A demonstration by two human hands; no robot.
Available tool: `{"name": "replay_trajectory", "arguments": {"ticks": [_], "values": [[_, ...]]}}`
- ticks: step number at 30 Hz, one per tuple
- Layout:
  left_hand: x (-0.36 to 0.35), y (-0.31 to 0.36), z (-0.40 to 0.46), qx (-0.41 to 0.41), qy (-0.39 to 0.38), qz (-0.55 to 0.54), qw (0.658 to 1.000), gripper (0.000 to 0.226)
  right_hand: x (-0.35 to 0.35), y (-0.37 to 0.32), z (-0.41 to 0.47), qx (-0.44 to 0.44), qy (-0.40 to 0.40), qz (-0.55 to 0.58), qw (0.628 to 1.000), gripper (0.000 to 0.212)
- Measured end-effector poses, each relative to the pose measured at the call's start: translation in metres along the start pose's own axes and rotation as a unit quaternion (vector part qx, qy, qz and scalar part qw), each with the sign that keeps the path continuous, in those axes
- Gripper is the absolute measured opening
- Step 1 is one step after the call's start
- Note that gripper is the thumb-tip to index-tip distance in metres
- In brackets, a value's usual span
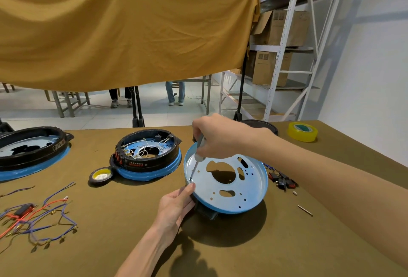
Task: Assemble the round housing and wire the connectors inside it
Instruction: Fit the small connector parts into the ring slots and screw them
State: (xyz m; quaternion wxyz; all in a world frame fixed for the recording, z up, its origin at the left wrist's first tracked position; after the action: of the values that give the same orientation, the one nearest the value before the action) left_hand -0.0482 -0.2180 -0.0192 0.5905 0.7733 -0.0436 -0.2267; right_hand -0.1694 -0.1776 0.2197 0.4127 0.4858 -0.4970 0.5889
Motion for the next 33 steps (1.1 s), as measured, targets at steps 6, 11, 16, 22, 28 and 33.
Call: {"name": "replay_trajectory", "arguments": {"ticks": [6,11,16,22,28,33], "values": [[0.001,0.000,0.000,0.009,0.000,-0.007,1.000,0.041,-0.005,-0.005,-0.001,-0.009,0.004,-0.005,1.000,0.029],[-0.001,0.003,-0.003,0.002,-0.002,-0.006,1.000,0.045,0.000,-0.008,-0.002,0.006,-0.034,-0.028,0.999,0.027],[0.000,0.004,-0.003,0.016,0.003,-0.014,1.000,0.043,-0.007,-0.004,0.004,-0.009,-0.008,-0.027,1.000,0.023],[-0.001,0.004,-0.002,0.010,-0.004,-0.009,1.000,0.046,-0.002,-0.001,0.000,0.010,-0.054,-0.030,0.998,0.037],[0.001,0.004,-0.005,0.009,-0.003,-0.014,1.000,0.041,0.002,0.000,0.002,0.002,-0.028,-0.020,0.999,0.022],[0.000,0.004,-0.004,0.010,-0.004,-0.012,1.000,0.040,-0.001,0.001,0.005,-0.010,-0.061,-0.024,0.998,0.030]]}}
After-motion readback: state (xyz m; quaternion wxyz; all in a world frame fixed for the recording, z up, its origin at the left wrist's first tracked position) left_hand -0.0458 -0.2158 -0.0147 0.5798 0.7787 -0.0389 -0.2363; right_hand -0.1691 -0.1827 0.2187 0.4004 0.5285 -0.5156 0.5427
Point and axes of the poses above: each hand's wrist, its own z-axis towards the middle knuckle, its own x-axis out of the back of the hand, y = z × x, the point moved 2 cm from there along z, towards the middle knuckle, and after that the axes turned 6 degrees about z, right-handed, at the moved point
